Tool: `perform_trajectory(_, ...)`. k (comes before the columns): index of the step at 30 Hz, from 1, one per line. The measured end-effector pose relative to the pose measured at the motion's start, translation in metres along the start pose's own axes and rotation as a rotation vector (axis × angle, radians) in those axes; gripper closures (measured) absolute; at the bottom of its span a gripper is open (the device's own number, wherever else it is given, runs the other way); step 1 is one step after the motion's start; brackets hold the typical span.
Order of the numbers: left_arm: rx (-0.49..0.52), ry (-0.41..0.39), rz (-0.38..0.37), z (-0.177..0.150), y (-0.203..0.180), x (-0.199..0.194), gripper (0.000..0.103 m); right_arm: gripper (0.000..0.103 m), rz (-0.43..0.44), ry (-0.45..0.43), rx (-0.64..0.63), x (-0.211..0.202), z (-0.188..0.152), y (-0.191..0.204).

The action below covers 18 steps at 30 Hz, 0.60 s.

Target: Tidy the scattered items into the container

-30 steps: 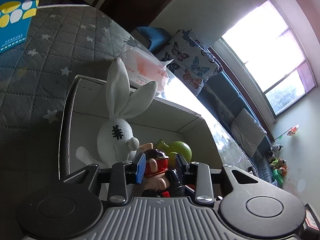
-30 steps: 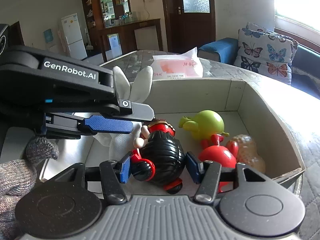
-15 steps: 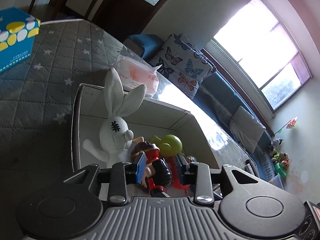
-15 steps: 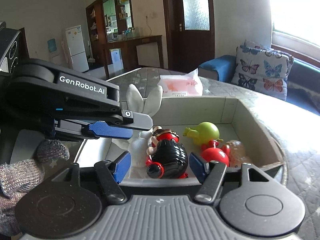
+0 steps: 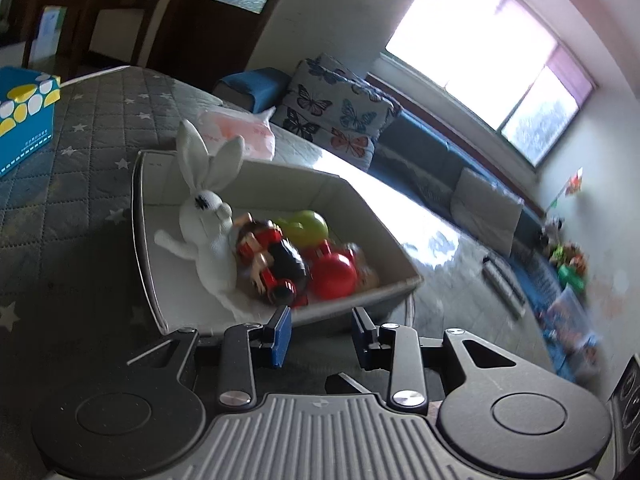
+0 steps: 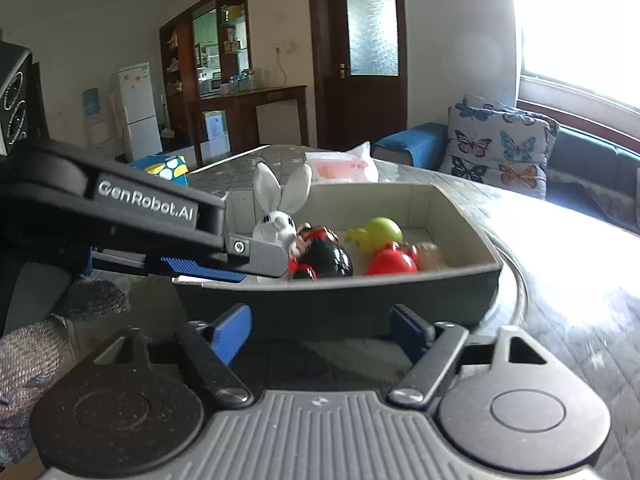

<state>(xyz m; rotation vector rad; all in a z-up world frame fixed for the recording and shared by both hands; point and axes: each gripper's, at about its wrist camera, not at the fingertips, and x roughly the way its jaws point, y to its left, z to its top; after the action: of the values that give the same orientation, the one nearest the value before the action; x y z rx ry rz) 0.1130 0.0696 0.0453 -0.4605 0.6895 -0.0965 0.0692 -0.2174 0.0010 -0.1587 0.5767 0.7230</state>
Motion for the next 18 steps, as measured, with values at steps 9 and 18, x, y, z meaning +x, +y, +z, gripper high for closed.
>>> perform_trajectory(9,0.102,0.028,0.052,-0.031,-0.017,0.000,0.068,0.021,-0.044,0.018,0.034,-0.019,-0.029,-0.005)
perform_trajectory(18,0.173,0.065,0.147,-0.057,-0.021,0.007,0.066,0.019,-0.057,0.042,0.075,-0.028,-0.050,-0.010)
